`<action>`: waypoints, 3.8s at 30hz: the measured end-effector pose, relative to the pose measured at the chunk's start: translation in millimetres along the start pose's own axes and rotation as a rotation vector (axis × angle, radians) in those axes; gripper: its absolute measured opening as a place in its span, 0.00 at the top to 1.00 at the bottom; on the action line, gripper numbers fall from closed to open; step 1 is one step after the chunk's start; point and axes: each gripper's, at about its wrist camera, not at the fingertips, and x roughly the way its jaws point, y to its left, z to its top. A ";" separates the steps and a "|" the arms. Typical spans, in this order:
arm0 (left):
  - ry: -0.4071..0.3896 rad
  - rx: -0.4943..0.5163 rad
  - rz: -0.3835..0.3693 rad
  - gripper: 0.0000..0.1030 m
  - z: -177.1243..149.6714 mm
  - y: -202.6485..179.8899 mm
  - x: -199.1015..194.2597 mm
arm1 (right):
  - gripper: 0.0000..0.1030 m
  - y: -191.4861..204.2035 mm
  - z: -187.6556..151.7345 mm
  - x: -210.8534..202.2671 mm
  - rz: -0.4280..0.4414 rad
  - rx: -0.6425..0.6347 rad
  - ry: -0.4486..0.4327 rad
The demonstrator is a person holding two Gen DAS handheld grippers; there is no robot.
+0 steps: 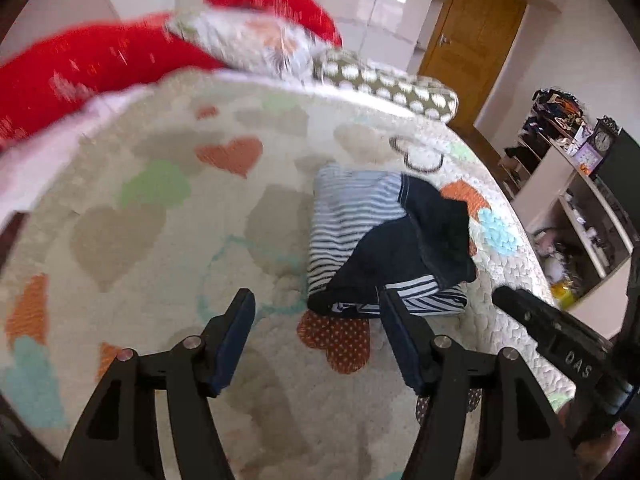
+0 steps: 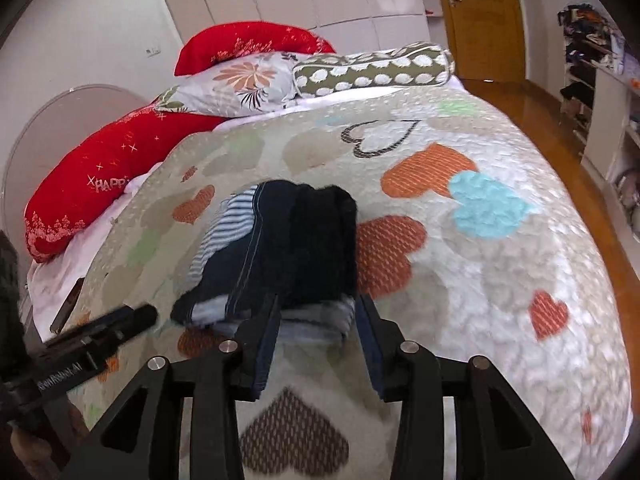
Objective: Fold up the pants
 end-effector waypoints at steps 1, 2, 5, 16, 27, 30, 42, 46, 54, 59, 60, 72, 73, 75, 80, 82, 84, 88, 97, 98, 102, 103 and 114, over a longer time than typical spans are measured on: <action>-0.029 0.009 0.018 0.33 -1.9 -2.5 -8.7 | 0.54 -0.5 -4.7 -5.4 -0.004 0.006 -0.006; -0.060 0.016 0.039 0.32 -3.9 -5.1 -18.3 | 0.51 -1.6 -10.2 -12.1 -0.007 0.014 -0.012; -0.172 0.020 0.106 0.19 -11.5 -10.4 -53.3 | 0.49 -4.4 -24.4 -26.9 -0.022 0.044 -0.019; -0.634 0.161 0.297 0.00 -33.3 -48.7 -174.3 | 0.35 3.7 -58.5 -72.5 -0.024 0.074 -0.060; -0.452 0.162 0.178 0.00 -32.3 -53.0 -155.8 | 0.31 12.8 -77.8 -72.9 -0.090 0.011 -0.038; -0.361 0.122 0.142 0.00 -31.8 -44.8 -139.6 | 0.31 10.2 -81.5 -64.5 -0.101 0.015 -0.008; -0.209 0.115 0.137 0.00 -43.0 -41.6 -104.7 | 0.30 16.1 -88.2 -51.2 -0.138 -0.016 0.041; -0.192 0.134 0.130 0.00 -46.1 -45.3 -101.7 | 0.30 14.8 -89.6 -47.3 -0.155 -0.011 0.059; -0.138 0.123 0.108 0.00 -47.5 -44.1 -89.8 | 0.30 12.0 -91.8 -40.6 -0.172 -0.004 0.083; -0.114 0.123 0.111 0.00 -49.7 -43.5 -84.2 | 0.30 12.2 -92.8 -38.0 -0.178 -0.006 0.091; -0.108 0.123 0.111 0.00 -50.4 -43.5 -82.8 | 0.30 12.0 -92.8 -37.8 -0.180 -0.005 0.091; -0.061 0.120 0.110 0.00 -56.0 -42.3 -71.3 | 0.29 10.4 -95.5 -34.4 -0.190 0.005 0.099; -0.058 0.120 0.109 0.00 -56.2 -42.0 -70.8 | 0.29 10.7 -95.9 -34.5 -0.190 0.004 0.100; -0.053 0.119 0.109 0.00 -56.3 -41.3 -69.6 | 0.29 11.1 -96.2 -34.4 -0.190 0.004 0.100; -0.033 0.111 0.101 0.00 -57.3 -38.8 -65.3 | 0.29 11.5 -96.6 -34.3 -0.190 0.004 0.099; -0.022 0.104 0.098 0.00 -57.7 -37.4 -62.9 | 0.29 11.4 -96.9 -34.3 -0.192 0.006 0.100; -0.016 0.102 0.100 0.00 -58.5 -37.1 -61.5 | 0.29 11.5 -97.0 -33.5 -0.191 0.005 0.100; -0.008 0.098 0.097 0.00 -59.1 -36.0 -59.6 | 0.29 11.7 -97.3 -33.2 -0.192 0.003 0.100; 0.023 0.087 0.087 0.00 -60.2 -33.6 -52.5 | 0.29 11.2 -97.6 -31.9 -0.193 -0.002 0.103; 0.028 0.084 0.084 0.00 -60.4 -33.0 -51.7 | 0.29 11.7 -97.3 -32.1 -0.193 -0.001 0.102; 0.038 0.074 0.077 0.00 -61.2 -31.0 -50.1 | 0.29 12.0 -97.7 -31.9 -0.194 -0.005 0.102; 0.038 0.073 0.076 0.00 -61.2 -30.8 -49.9 | 0.29 11.9 -97.7 -31.7 -0.195 -0.007 0.102; 0.061 0.065 0.063 0.00 -64.4 -29.6 -44.5 | 0.28 11.8 -97.5 -29.0 -0.195 -0.019 0.105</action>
